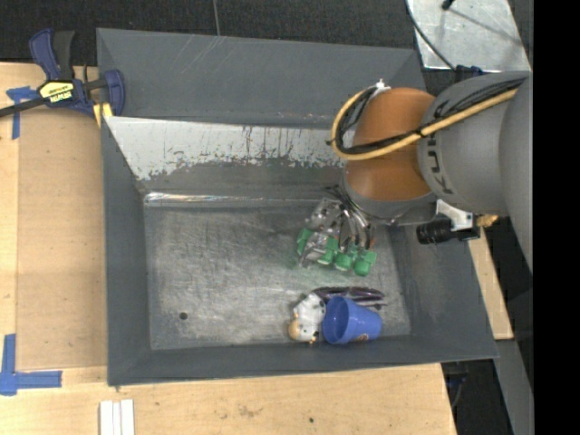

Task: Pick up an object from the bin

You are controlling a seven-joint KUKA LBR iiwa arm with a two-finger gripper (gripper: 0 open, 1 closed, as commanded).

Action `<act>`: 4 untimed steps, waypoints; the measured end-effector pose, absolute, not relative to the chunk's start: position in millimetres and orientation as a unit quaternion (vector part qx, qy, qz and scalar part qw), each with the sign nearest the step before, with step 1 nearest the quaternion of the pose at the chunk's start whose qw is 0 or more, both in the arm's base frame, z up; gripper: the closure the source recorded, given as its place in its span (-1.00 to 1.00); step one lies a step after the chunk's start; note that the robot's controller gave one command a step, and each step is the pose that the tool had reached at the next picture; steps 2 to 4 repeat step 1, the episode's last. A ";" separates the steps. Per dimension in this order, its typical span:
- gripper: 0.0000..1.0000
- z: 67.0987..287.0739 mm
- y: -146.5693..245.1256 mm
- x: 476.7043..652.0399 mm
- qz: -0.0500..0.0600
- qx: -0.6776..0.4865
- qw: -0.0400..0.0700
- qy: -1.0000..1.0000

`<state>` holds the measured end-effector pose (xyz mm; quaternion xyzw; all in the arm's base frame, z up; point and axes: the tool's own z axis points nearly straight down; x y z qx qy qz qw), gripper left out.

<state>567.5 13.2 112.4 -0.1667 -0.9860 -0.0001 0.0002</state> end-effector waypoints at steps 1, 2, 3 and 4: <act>1.00 124.6 13.1 569.4 -0.001 -0.166 -0.003 -0.986; 1.00 124.6 13.1 569.4 -0.001 -0.166 -0.003 -0.986; 1.00 124.6 13.1 569.4 -0.001 -0.166 -0.003 -0.986; 1.00 124.6 13.1 569.4 -0.001 -0.166 -0.003 -0.986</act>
Offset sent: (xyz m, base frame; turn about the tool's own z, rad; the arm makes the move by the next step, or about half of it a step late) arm -0.0001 -0.0001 0.0864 0.0000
